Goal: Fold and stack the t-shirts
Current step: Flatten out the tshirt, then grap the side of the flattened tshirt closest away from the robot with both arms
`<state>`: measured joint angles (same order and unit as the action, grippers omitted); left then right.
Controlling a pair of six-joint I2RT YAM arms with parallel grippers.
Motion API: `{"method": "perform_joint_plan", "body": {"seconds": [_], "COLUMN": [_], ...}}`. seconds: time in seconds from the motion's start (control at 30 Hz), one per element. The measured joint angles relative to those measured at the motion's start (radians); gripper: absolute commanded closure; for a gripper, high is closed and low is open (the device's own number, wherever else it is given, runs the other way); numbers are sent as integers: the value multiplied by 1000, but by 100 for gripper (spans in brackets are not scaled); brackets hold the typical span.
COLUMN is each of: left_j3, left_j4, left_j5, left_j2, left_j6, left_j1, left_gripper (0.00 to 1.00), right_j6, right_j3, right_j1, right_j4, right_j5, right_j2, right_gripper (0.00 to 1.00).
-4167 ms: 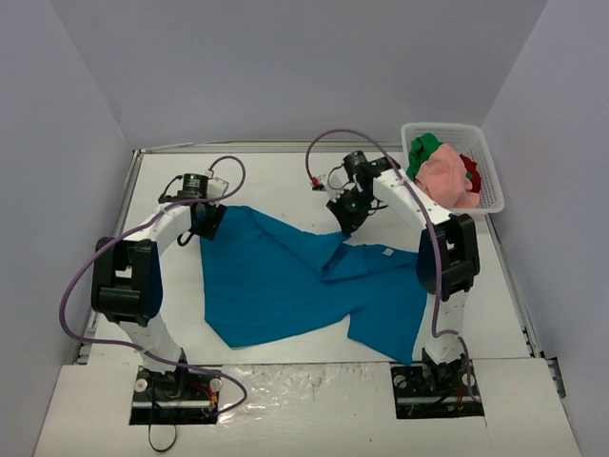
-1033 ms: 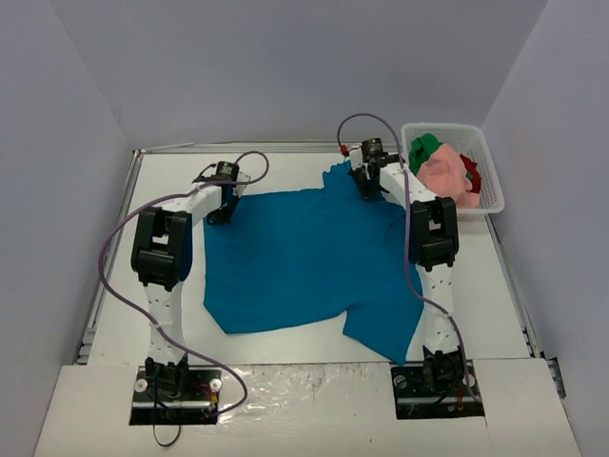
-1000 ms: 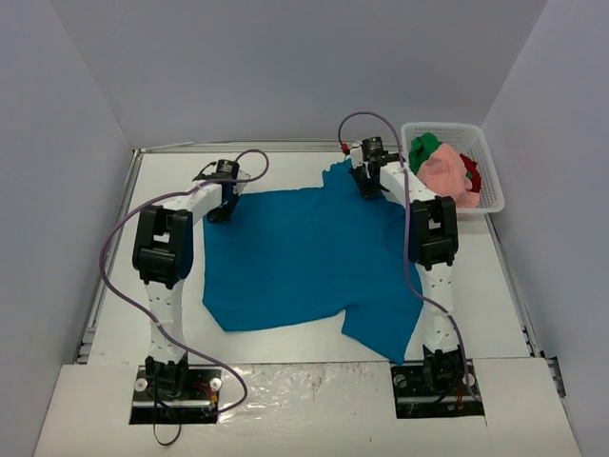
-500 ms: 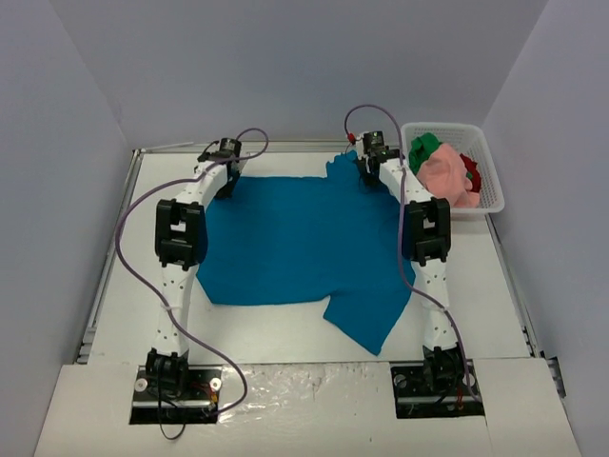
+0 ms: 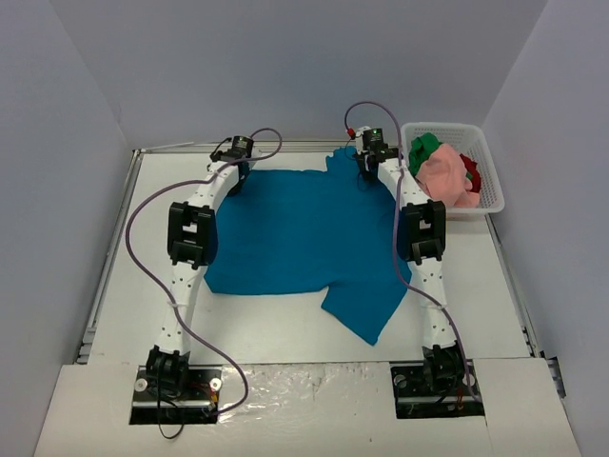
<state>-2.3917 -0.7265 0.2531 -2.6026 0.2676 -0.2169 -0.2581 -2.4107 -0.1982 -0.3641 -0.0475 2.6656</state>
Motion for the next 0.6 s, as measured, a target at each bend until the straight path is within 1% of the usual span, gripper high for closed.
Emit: {"method": "perform_joint_plan", "body": {"seconds": [0.17, 0.23, 0.3, 0.33, 0.37, 0.4, 0.43, 0.47, 0.5, 0.53, 0.57, 0.6], "left_j3": [86, 118, 153, 177, 199, 217, 235, 256, 280, 312, 352, 426], "left_j4": [35, 35, 37, 41, 46, 47, 51, 60, 66, 76, 93, 132], "left_j5": [32, 41, 51, 58, 61, 62, 63, 63, 65, 67, 69, 70], "left_j2": [48, 82, 135, 174, 220, 270, 323, 385, 445, 515, 590, 674], "left_j6": [18, 23, 33, 37, 43, 46, 47, 50, 54, 57, 65, 71], "left_j1": [-22, -29, -37, -39, -42, -44, -46, -49, -51, -55, -60, -65], "left_gripper": [94, 90, 86, 83, 81, 79, 75, 73, 70, 65, 62, 59], "right_j6": [-2, -1, -3, -3, -3, -4, -5, -5, -5, -15, -24, -31], "right_j3": [8, 32, 53, 69, 84, 98, 119, 152, 201, 254, 313, 380], "right_j1": [-8, -14, -23, -28, -34, -40, -45, -47, -51, -56, -60, -63], "right_j4": [1, 0, -8, -8, -14, -16, -14, -9, -3, -2, 4, 13], "right_j5": [1, 5, 12, 17, 24, 35, 47, 60, 75, 91, 108, 126], "right_j2": [-7, -27, -60, -84, -114, -148, -193, -241, -308, -378, -452, -532], "right_gripper": [100, 94, 86, 80, 78, 71, 65, 54, 52, 51, 48, 45]}}
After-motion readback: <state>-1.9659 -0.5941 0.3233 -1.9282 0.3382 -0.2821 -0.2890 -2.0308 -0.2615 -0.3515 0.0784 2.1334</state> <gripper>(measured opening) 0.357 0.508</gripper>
